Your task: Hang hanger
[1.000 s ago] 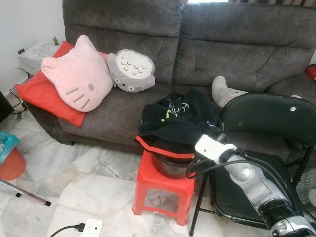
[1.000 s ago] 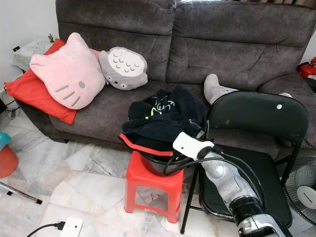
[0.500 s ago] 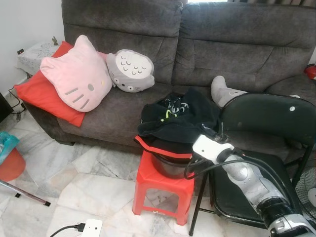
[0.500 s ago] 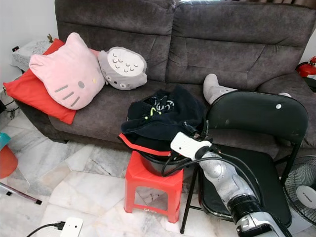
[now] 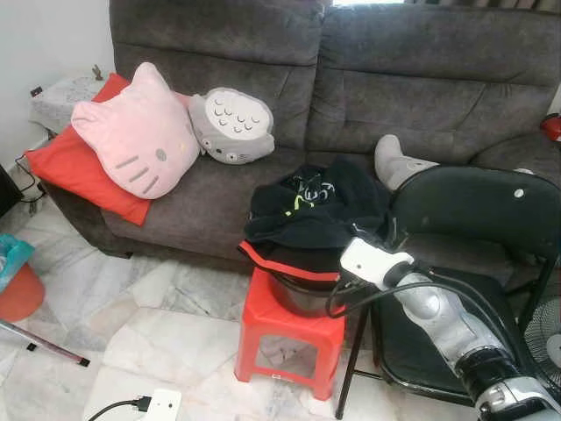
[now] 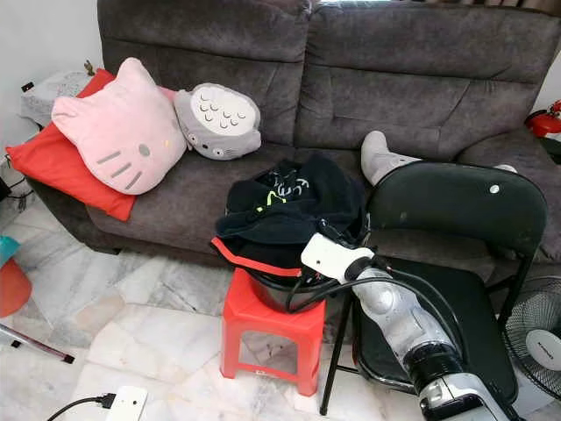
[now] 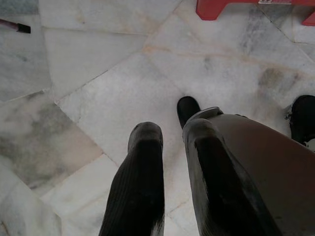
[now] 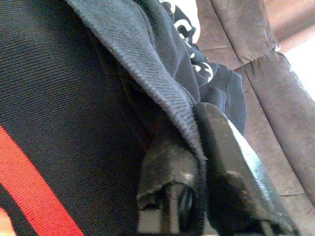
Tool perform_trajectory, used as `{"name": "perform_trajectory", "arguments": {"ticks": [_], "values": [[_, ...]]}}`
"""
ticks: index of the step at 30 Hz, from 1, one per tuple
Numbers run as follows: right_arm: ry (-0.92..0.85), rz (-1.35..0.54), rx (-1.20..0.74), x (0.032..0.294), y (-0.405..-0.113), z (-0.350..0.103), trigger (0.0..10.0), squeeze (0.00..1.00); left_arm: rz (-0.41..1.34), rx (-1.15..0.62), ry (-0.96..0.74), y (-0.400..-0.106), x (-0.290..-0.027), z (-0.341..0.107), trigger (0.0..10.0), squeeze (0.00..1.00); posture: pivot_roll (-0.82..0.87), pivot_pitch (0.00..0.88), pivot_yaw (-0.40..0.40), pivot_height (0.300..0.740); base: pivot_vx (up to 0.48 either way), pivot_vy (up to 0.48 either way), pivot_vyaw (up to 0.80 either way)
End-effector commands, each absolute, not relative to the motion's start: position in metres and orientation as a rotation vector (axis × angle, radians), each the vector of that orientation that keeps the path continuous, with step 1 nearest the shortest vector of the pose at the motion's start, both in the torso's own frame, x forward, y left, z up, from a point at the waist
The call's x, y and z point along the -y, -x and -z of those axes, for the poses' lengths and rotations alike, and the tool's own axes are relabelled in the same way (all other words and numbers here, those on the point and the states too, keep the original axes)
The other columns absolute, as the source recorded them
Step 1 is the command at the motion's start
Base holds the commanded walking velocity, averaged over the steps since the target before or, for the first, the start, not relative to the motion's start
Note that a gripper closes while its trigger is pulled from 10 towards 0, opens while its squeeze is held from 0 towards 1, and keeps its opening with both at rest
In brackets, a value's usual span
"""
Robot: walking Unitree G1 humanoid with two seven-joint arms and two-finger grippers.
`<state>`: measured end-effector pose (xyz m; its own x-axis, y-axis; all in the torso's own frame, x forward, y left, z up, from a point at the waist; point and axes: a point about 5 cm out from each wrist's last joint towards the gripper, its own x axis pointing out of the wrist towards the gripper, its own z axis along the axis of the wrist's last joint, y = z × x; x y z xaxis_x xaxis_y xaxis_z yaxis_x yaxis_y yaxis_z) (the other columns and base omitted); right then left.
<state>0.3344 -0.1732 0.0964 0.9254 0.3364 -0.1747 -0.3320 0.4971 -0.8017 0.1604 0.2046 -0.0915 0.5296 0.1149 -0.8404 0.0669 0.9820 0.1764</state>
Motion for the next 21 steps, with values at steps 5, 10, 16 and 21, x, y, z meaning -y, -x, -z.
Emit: {"name": "perform_trajectory", "arguments": {"ticks": [5, 10, 16, 21], "values": [[0.903, -0.262, 0.033, 0.190, -0.347, -0.122, 0.0, 0.00, -0.036, -1.032, -0.200, -0.156, -0.205, 0.094, 10.0, 0.00, -0.05, 0.000, -0.020, 0.740, 0.000, 0.000, 0.00], [0.860, -0.164, 0.095, 0.200, -0.355, -0.152, 0.0, 0.00, -0.032, -1.032, -0.201, -0.155, -0.205, 0.094, 10.0, 0.00, -0.05, 0.000, -0.019, 0.740, 0.000, 0.000, 0.00], [0.760, -0.136, 0.196, 0.197, -0.363, -0.190, 4.5, 0.00, -0.024, -1.032, -0.202, -0.155, -0.204, 0.094, 10.0, 0.00, -0.06, 0.000, -0.017, 0.740, 0.000, 0.000, 0.00], [0.708, -0.134, 0.265, 0.193, -0.365, -0.214, 10.0, 0.00, -0.023, -1.033, -0.200, -0.154, -0.204, 0.094, 10.0, 0.00, -0.05, 0.000, -0.018, 0.740, 0.000, 0.000, 0.00]]}}
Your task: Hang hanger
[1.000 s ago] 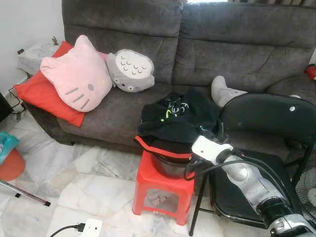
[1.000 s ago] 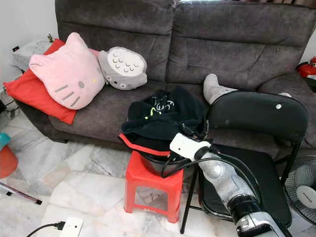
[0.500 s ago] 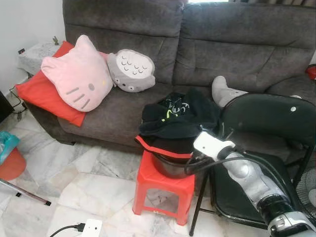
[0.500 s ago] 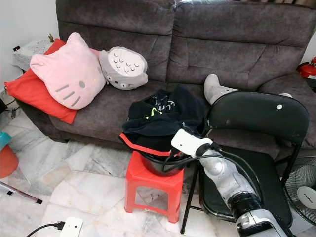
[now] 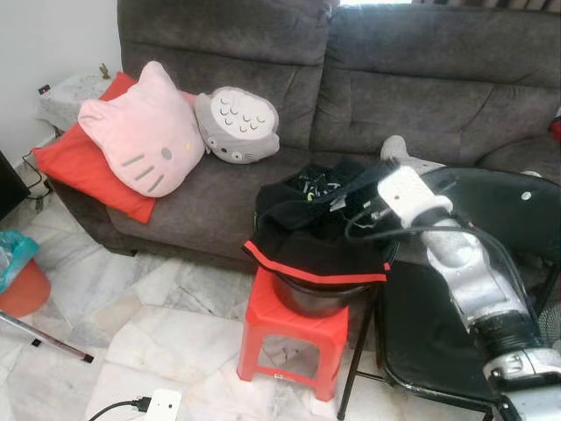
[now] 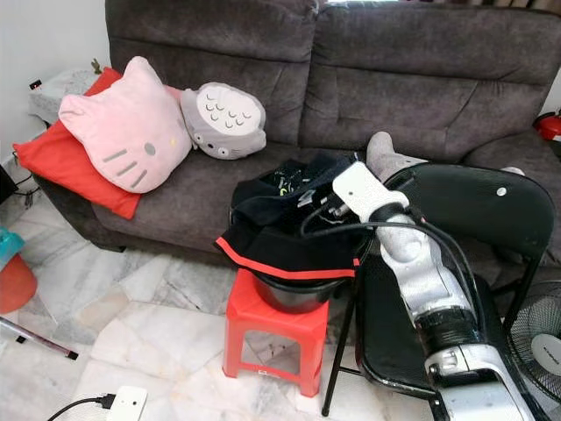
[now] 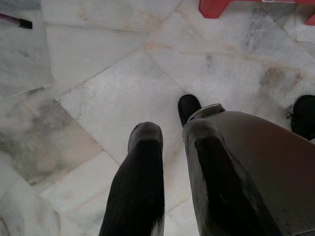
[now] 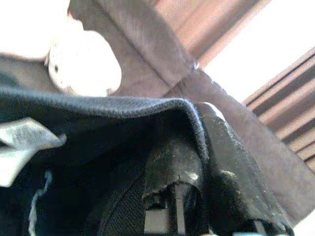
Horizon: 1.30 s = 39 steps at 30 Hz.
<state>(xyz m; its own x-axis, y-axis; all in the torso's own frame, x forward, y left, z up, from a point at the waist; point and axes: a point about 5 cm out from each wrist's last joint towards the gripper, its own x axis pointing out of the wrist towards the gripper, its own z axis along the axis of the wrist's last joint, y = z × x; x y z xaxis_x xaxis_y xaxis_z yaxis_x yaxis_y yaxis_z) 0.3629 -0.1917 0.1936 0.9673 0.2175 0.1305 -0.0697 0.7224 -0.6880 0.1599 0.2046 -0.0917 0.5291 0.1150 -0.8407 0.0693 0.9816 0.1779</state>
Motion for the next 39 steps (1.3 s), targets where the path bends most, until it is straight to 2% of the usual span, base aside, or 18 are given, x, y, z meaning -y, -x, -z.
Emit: {"name": "perform_trajectory", "arguments": {"ticks": [1, 5, 12, 32, 39], "values": [[0.684, -0.125, 0.284, 0.193, -0.365, -0.221, 10.0, 0.00, -0.023, -1.033, -0.199, -0.154, -0.204, 0.094, 10.0, 0.00, -0.05, 0.000, -0.020, 0.740, 0.000, 0.000, 0.00], [0.577, -0.051, 0.376, 0.197, -0.363, -0.246, 10.0, 0.00, -0.020, -1.032, -0.194, -0.154, -0.203, 0.094, 10.0, 0.00, -0.06, 0.000, -0.022, 0.740, 0.000, 0.000, 0.00], [0.498, -0.011, 0.341, 0.193, -0.358, -0.230, 10.0, 0.00, -0.024, -1.022, -0.187, -0.154, -0.204, 0.094, 10.0, 0.00, -0.05, 0.000, -0.025, 0.740, 0.000, 0.000, 0.00], [0.446, 0.017, 0.321, 0.184, -0.354, -0.221, 10.0, 0.00, -0.007, -1.025, -0.182, -0.155, -0.205, 0.093, 10.0, 0.00, -0.04, 0.000, -0.011, 0.740, 0.000, 0.000, 0.00], [0.445, 0.014, 0.313, 0.183, -0.354, -0.219, 10.0, 0.00, -0.007, -1.025, -0.183, -0.156, -0.205, 0.093, 10.0, 0.00, -0.04, 0.000, -0.013, 0.740, -0.243, 0.000, 0.00]]}}
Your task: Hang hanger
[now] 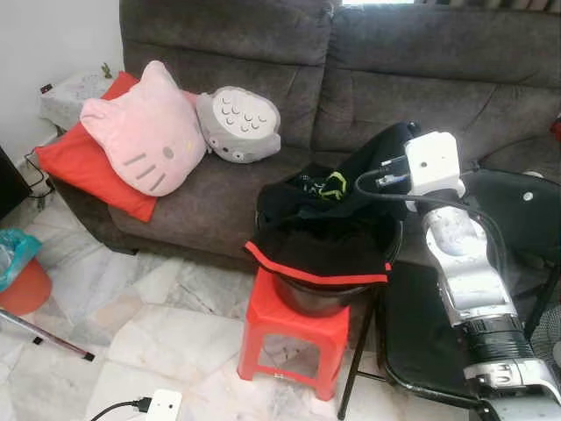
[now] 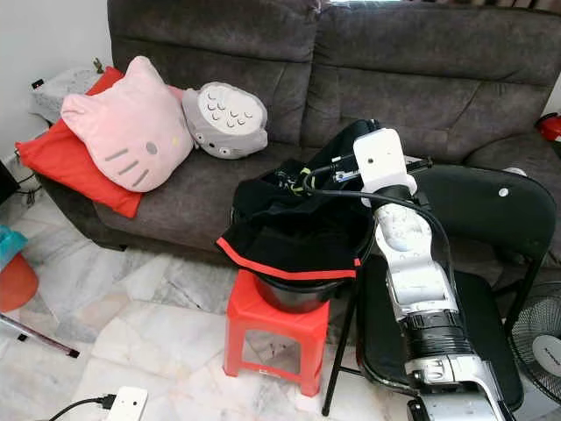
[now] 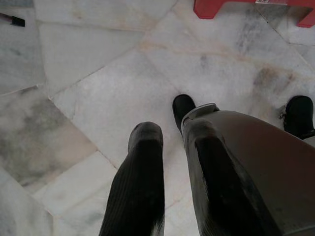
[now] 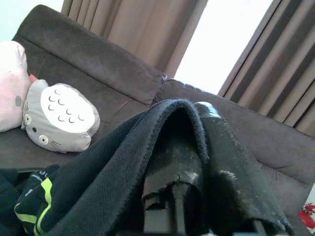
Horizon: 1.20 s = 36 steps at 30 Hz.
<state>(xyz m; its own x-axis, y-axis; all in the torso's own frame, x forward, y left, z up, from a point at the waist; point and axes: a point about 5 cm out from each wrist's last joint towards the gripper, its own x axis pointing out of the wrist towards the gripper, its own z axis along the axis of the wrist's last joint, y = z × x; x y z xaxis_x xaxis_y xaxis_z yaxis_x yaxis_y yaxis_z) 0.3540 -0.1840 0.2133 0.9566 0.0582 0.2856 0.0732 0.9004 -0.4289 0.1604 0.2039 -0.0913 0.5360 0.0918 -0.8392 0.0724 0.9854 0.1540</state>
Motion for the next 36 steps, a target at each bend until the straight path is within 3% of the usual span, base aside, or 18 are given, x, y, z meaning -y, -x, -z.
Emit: {"name": "perform_trajectory", "arguments": {"ticks": [1, 36], "values": [[0.447, 0.012, 0.312, 0.1826, -0.3543, -0.2183, 10.0, 0.00, -0.007, -1.025, -0.182, -0.1556, -0.2050, 0.0933, 10.0, 0.00, -0.04, 0.000, -0.013, 0.740, -0.247, 0.000, 0.00], [0.486, -0.012, 0.318, 0.1742, -0.3539, -0.2159, 10.0, 0.00, -0.009, -1.024, -0.180, -0.1558, -0.2053, 0.0931, 10.0, 0.00, -0.04, 0.000, -0.015, 0.740, -0.288, 0.000, 0.00]]}}
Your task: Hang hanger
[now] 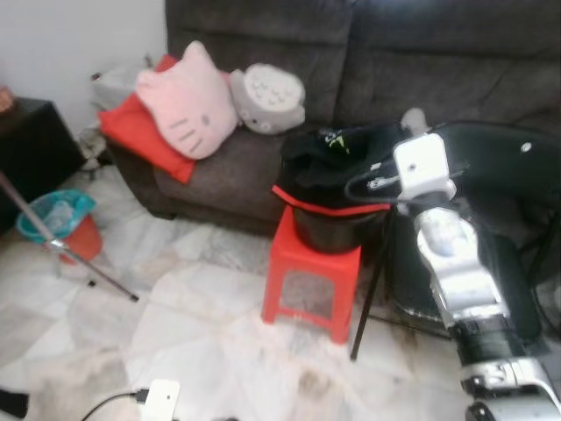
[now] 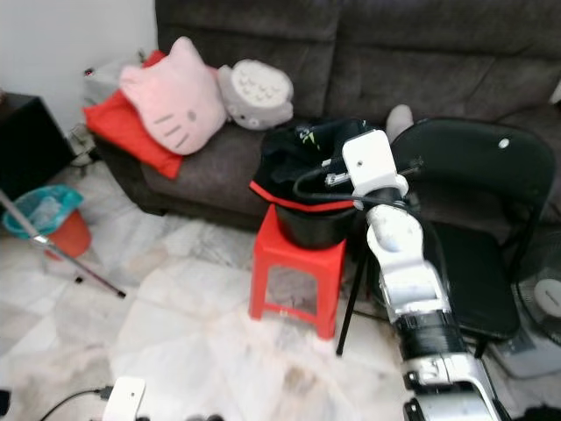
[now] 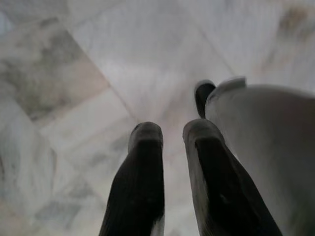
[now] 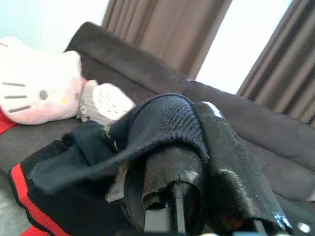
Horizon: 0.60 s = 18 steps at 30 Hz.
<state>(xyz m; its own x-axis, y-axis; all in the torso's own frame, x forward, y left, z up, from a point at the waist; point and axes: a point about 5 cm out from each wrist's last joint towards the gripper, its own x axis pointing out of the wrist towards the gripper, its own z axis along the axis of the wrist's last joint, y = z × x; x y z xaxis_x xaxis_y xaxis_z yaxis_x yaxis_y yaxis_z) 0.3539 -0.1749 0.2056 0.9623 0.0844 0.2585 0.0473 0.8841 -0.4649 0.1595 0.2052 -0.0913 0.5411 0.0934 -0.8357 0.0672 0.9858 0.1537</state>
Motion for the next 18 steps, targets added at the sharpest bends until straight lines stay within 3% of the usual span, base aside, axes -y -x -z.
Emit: {"name": "perform_trajectory", "arguments": {"ticks": [1, 18], "values": [[0.483, -0.012, 0.318, 0.1742, -0.3538, -0.2158, 10.0, 0.00, -0.009, -1.024, -0.180, -0.1557, -0.2053, 0.0932, 10.0, 0.00, -0.04, 0.000, -0.015, 0.740, -0.296, 0.000, 0.00], [0.515, -0.009, 0.330, 0.1717, -0.3537, -0.2154, 10.0, 0.00, -0.010, -1.023, -0.184, -0.1555, -0.2057, 0.0931, 10.0, 0.00, -0.03, 0.000, -0.012, 0.740, -0.294, 0.000, 0.00]]}}
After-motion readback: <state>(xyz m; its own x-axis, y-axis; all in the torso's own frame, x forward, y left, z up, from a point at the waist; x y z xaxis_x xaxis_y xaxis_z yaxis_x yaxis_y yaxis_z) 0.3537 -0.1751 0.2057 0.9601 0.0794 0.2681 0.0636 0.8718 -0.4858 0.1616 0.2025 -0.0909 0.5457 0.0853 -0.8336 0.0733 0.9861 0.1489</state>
